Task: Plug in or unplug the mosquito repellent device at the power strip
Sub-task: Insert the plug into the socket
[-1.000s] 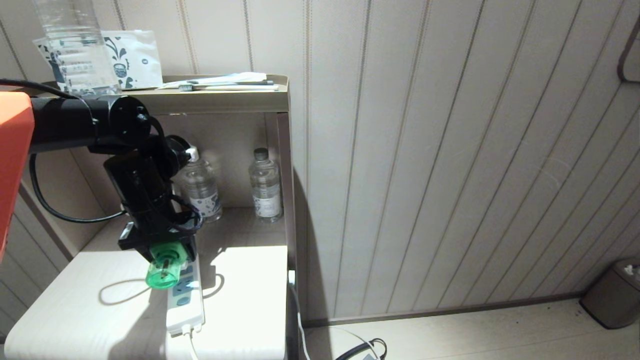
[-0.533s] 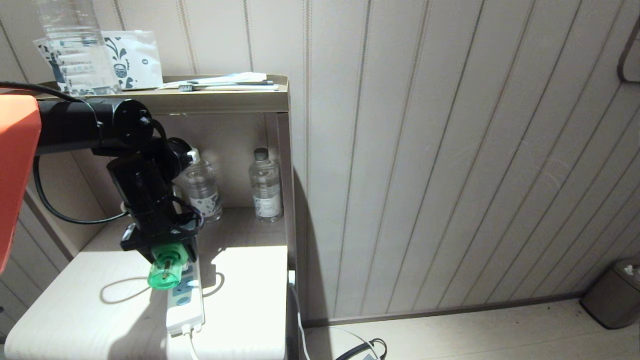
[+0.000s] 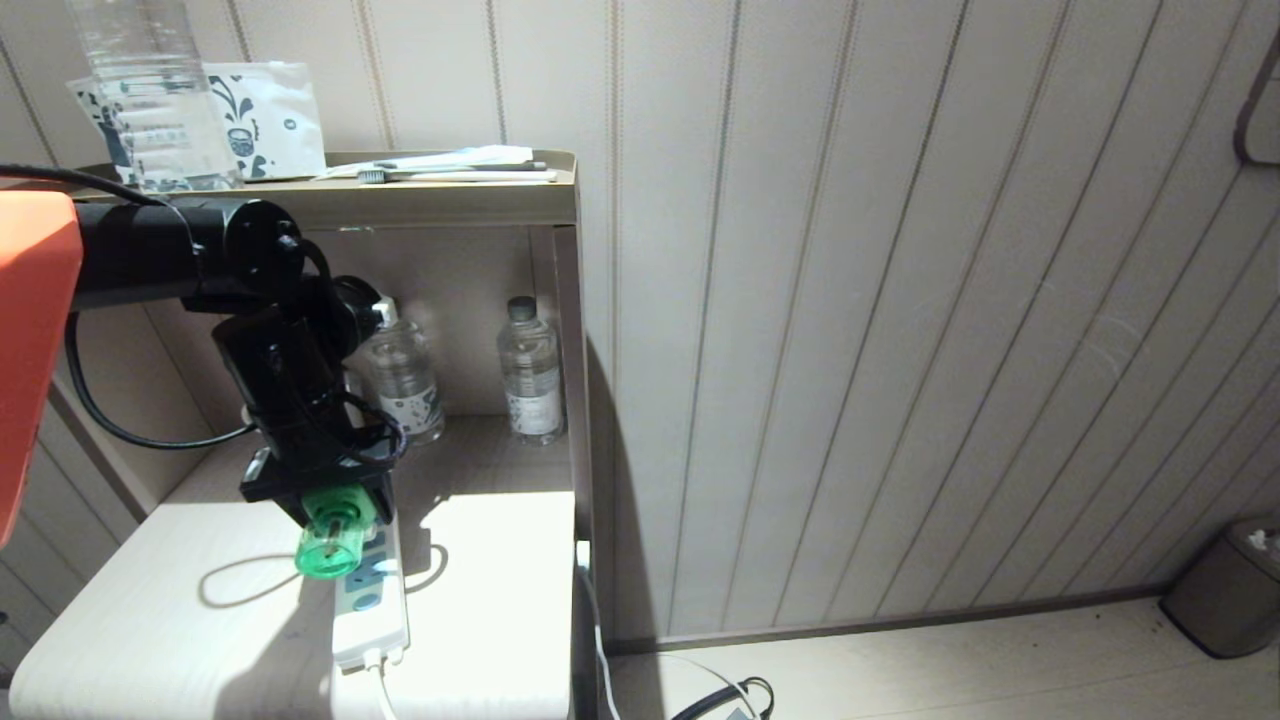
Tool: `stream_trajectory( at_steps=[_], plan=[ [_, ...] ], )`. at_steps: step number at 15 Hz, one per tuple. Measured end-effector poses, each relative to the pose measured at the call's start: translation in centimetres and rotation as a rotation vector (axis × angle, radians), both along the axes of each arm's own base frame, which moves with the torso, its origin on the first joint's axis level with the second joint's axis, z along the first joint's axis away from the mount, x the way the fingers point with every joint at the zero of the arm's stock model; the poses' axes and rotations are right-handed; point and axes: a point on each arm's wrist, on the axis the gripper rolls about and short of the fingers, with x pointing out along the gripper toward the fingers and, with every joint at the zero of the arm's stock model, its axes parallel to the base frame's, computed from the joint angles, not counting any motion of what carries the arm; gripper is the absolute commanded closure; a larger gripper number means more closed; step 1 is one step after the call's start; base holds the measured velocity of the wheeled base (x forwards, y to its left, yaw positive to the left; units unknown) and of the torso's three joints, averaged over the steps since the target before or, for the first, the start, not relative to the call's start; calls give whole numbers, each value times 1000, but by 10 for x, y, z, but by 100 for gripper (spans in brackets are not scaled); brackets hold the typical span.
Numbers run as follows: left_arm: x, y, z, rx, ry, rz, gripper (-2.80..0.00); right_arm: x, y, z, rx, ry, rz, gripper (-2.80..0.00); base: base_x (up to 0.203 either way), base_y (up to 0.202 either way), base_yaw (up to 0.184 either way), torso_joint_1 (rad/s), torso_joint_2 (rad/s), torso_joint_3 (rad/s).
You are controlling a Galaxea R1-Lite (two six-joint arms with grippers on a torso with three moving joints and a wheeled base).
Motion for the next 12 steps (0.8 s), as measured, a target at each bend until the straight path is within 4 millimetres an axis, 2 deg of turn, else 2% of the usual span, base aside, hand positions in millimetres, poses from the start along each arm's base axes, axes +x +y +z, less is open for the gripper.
stream_trajectory(
  at_steps=[12],
  plan=[
    [0,3,2,7,-9,-1,0,0,0,0,0,0,0,0,0,0,0,0,0,0]
  ],
)
